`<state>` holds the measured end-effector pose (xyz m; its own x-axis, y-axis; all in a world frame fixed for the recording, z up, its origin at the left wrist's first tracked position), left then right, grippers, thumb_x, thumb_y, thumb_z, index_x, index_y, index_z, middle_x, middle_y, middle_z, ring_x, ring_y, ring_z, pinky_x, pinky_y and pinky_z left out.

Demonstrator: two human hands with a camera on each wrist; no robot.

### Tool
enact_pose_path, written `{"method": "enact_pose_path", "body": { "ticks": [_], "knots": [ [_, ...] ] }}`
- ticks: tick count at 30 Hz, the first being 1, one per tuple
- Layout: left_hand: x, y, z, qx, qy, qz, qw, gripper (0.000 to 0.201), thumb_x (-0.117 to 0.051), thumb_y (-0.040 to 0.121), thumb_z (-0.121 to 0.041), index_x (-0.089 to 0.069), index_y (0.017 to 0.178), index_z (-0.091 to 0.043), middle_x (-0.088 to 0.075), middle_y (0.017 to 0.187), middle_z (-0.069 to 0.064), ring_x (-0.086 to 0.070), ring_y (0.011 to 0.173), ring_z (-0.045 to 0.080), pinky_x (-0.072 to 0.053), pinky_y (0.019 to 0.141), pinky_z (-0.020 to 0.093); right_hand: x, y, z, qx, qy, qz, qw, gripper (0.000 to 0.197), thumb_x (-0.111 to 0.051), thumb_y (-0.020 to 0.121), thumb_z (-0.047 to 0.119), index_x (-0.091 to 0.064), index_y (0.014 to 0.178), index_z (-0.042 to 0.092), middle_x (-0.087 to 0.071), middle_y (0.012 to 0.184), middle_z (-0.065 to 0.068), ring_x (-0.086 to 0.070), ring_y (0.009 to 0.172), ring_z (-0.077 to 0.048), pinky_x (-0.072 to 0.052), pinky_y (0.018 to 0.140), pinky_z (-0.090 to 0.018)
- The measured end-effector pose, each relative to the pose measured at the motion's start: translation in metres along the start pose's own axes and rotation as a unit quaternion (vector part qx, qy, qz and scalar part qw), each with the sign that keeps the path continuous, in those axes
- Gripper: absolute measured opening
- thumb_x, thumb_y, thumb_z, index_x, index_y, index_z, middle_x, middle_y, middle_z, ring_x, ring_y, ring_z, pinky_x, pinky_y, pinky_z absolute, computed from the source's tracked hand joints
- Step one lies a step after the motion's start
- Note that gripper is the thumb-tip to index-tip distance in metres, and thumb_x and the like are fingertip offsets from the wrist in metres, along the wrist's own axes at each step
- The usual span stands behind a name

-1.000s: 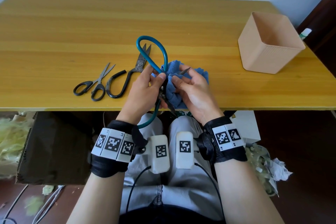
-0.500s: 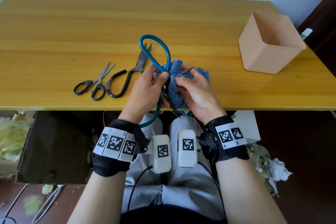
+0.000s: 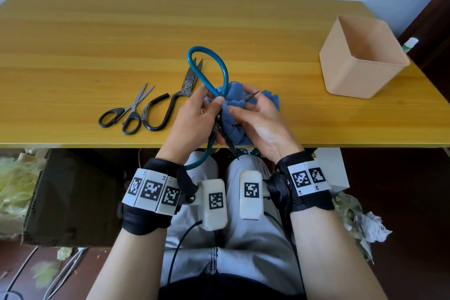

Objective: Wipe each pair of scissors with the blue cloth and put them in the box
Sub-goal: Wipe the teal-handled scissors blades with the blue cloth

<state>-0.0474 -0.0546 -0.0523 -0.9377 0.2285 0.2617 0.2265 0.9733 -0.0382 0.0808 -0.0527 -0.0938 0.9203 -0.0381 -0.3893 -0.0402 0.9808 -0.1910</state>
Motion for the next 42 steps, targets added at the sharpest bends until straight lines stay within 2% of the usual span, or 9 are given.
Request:
{"method": "enact_pose_path", "body": {
  "ticks": [5,8,12,14,19,25,29,36,42],
  "knots": [
    [-0.002,0.002,0.001,0.004,0.004,0.005,1.0,0.018,-0.045,0.107,-0.025,-0.053,0.113,-0.009,-0.066,0.083,0.019,-0.064,0.049,0.039,-0.056,0.051,0.051,0.001,0.002,-0.002,-0.008,0.009,-0.009,1.0,0.058,-0.064,0.088,-0.009,-0.041,0.14,0.001,-0.067,0.114,-0.023,-0.066,0.102,-0.036,-0.047,0.102,-0.056],
    [0.003,0.003,0.002,0.01,-0.011,-0.001,1.0,0.018,-0.046,0.106,-0.024,-0.053,0.111,-0.008,-0.06,0.085,0.024,-0.062,0.047,0.037,-0.055,0.048,0.043,0.003,0.001,0.0,-0.009,0.01,-0.01,1.0,0.046,-0.06,0.092,-0.006,-0.047,0.135,0.002,-0.068,0.099,-0.016,-0.067,0.078,-0.019,-0.055,0.077,-0.034],
    [-0.003,0.002,0.001,0.003,0.002,0.009,1.0,0.019,-0.045,0.107,-0.025,-0.053,0.116,-0.011,-0.067,0.086,0.021,-0.064,0.048,0.038,-0.056,0.049,0.044,0.0,0.0,-0.001,-0.001,0.018,0.009,1.0,0.057,-0.065,0.086,-0.007,-0.044,0.138,0.004,-0.068,0.111,-0.019,-0.065,0.104,-0.032,-0.047,0.101,-0.051],
    [-0.005,0.003,0.0,-0.003,0.009,0.008,1.0,0.018,-0.045,0.107,-0.025,-0.054,0.117,-0.013,-0.067,0.087,0.024,-0.064,0.05,0.04,-0.057,0.051,0.051,0.002,0.001,-0.002,-0.004,0.023,-0.005,1.0,0.059,-0.063,0.087,-0.009,-0.04,0.141,0.002,-0.069,0.111,-0.018,-0.066,0.103,-0.031,-0.049,0.1,-0.051],
    [0.009,0.002,0.0,0.0,0.014,-0.016,1.0,0.013,-0.047,0.106,-0.025,-0.054,0.097,-0.018,-0.056,0.093,0.033,-0.063,0.055,0.045,-0.057,0.05,0.046,0.005,0.003,-0.002,-0.008,0.018,0.002,1.0,0.045,-0.06,0.088,-0.013,-0.051,0.125,0.011,-0.07,0.092,-0.011,-0.068,0.08,-0.018,-0.056,0.067,-0.026],
    [0.003,0.003,-0.002,-0.007,0.017,-0.01,1.0,0.015,-0.046,0.106,-0.024,-0.054,0.104,-0.011,-0.046,0.069,0.006,-0.06,0.045,0.023,-0.049,0.044,0.03,0.008,0.002,-0.003,0.013,0.059,-0.028,0.998,0.045,-0.064,0.087,-0.008,-0.049,0.127,0.006,-0.067,0.107,-0.017,-0.058,0.102,-0.033,-0.042,0.089,-0.046],
    [0.002,0.003,-0.002,-0.007,0.009,0.001,1.0,0.018,-0.047,0.106,-0.027,-0.054,0.11,-0.011,-0.048,0.081,0.022,-0.063,0.058,0.048,-0.058,0.052,0.053,0.009,0.0,-0.002,0.02,0.079,-0.022,0.996,0.048,-0.058,0.09,-0.011,-0.046,0.135,0.002,-0.066,0.115,-0.02,-0.064,0.105,-0.032,-0.049,0.1,-0.046],
    [0.001,-0.001,0.0,0.005,0.004,0.01,1.0,0.019,-0.047,0.106,-0.026,-0.056,0.116,-0.013,-0.05,0.094,0.031,-0.062,0.054,0.048,-0.057,0.052,0.047,0.006,-0.001,0.001,0.022,0.084,-0.009,0.996,0.042,-0.056,0.088,-0.015,-0.054,0.121,0.011,-0.066,0.106,-0.019,-0.064,0.097,-0.03,-0.052,0.095,-0.043],
    [0.0,-0.002,-0.006,0.002,0.007,0.007,1.0,0.014,-0.046,0.107,-0.026,-0.054,0.109,-0.015,-0.043,0.085,0.017,-0.063,0.055,0.047,-0.055,0.054,0.052,0.008,0.0,-0.001,0.031,0.101,-0.009,0.994,0.045,-0.057,0.089,-0.011,-0.048,0.131,0.004,-0.057,0.127,-0.031,-0.058,0.112,-0.036,-0.042,0.107,-0.049]
  ]
}}
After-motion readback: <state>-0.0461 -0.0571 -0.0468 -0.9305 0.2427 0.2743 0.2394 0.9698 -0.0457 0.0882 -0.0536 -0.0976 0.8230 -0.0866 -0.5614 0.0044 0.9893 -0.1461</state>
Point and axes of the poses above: each hand's wrist, its own y-axis towards the middle knuckle, its own x-axis out of the back of the hand, z = x × y, the point moved 8 cm from there along y, towards the middle knuckle
